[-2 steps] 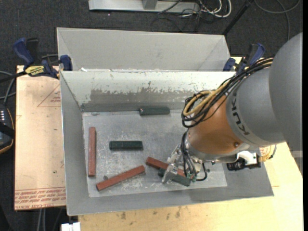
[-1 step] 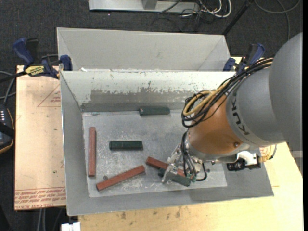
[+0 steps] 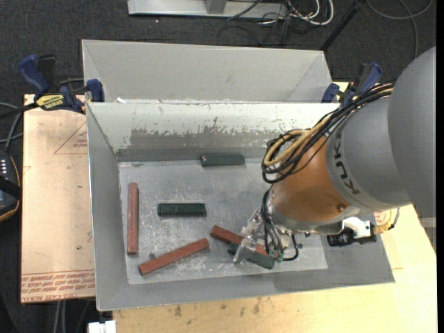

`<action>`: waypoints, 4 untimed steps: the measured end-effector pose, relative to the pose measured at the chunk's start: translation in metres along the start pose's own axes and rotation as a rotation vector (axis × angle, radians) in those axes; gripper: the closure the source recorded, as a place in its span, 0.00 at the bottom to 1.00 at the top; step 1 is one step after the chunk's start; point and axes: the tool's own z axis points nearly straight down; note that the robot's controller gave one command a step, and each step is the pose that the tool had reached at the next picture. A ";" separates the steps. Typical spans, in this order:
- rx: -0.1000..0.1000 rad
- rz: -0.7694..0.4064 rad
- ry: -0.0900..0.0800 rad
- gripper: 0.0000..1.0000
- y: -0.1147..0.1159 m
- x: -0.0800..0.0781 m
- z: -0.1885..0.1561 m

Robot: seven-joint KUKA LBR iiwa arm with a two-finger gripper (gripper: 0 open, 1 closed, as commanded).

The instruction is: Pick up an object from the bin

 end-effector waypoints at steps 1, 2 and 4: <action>0.004 -0.003 0.006 1.00 0.000 0.001 -0.004; 0.008 -0.004 0.014 1.00 -0.001 0.002 -0.008; 0.008 -0.004 0.015 1.00 0.000 0.001 -0.020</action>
Offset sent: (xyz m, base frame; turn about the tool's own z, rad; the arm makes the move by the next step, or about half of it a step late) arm 0.0000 0.0000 0.0295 -0.0001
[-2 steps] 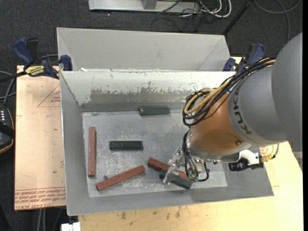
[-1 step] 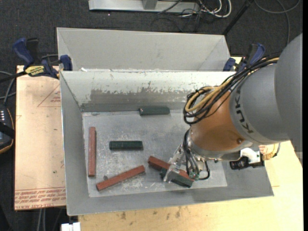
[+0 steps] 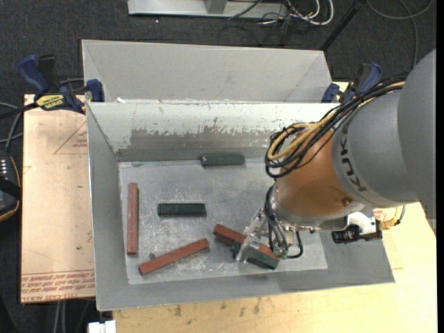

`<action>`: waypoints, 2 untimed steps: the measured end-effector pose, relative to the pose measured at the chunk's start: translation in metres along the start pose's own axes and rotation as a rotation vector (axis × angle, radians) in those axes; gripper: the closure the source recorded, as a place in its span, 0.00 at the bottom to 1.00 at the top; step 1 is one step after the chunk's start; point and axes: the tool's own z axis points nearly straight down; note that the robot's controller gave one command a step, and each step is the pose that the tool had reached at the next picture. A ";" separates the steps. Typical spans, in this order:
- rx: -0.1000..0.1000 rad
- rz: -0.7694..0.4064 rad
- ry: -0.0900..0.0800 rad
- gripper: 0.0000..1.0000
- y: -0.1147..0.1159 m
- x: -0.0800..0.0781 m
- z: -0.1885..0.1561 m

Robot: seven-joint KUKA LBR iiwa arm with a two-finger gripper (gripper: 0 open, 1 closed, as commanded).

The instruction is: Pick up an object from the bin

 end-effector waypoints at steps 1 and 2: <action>0.004 0.000 0.007 1.00 -0.001 0.002 -0.009; 0.003 -0.001 0.006 1.00 -0.001 0.002 -0.027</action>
Offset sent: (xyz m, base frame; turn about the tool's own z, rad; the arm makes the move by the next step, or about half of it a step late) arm 0.0000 -0.0001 0.0102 0.0000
